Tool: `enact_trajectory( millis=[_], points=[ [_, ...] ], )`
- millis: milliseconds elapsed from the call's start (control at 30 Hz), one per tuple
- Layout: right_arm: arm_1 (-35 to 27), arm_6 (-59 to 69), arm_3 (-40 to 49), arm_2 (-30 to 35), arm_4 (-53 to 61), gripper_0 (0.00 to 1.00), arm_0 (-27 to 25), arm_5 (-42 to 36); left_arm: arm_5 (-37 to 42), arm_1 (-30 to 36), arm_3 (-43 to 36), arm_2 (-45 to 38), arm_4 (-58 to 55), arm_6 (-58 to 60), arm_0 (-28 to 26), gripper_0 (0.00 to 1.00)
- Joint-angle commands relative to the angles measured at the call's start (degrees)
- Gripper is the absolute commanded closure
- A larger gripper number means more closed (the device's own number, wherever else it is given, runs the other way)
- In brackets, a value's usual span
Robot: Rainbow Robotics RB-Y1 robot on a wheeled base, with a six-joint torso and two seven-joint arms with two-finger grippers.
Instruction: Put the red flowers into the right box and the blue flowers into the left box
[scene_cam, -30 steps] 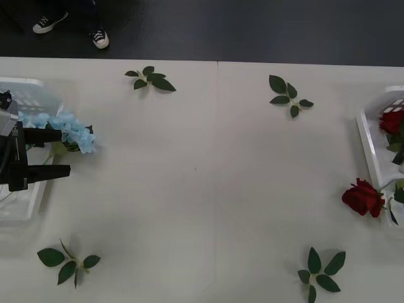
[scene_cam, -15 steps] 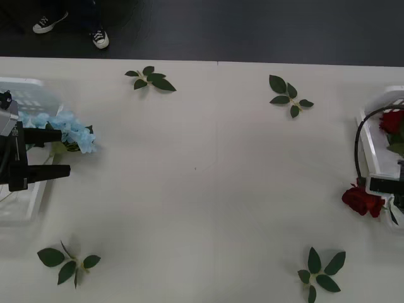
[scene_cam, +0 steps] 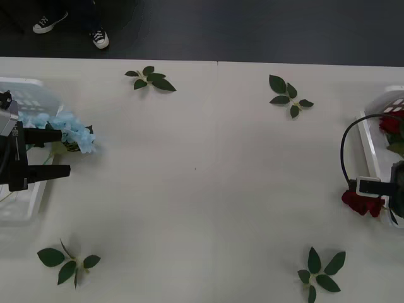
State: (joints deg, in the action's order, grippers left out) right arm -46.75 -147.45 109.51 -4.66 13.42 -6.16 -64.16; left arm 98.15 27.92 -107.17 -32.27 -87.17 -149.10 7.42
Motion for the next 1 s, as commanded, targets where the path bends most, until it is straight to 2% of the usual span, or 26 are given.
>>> enact_trajectory(
  millis=[33, 500, 1000],
  points=[
    [-0.3, -0.6, 0.7, 1.3, -2.2, 0.08, 0.4, -1.7, -0.4, 2.1, -1.4, -0.3, -0.3, -3.6, 0.8, 0.17],
    [0.1, -0.4, -1.8, 1.6, -4.5, 0.08, 0.5, -1.3, -0.4, 2.1, -1.4, -0.3, -0.3, -3.6, 0.8, 0.17],
    [3.0, -0.7, -8.9, 1.6, -6.3, 0.08, 5.5, 3.3, -0.4, 2.1, -1.4, -0.3, -0.3, -3.6, 0.8, 0.17]
  ],
)
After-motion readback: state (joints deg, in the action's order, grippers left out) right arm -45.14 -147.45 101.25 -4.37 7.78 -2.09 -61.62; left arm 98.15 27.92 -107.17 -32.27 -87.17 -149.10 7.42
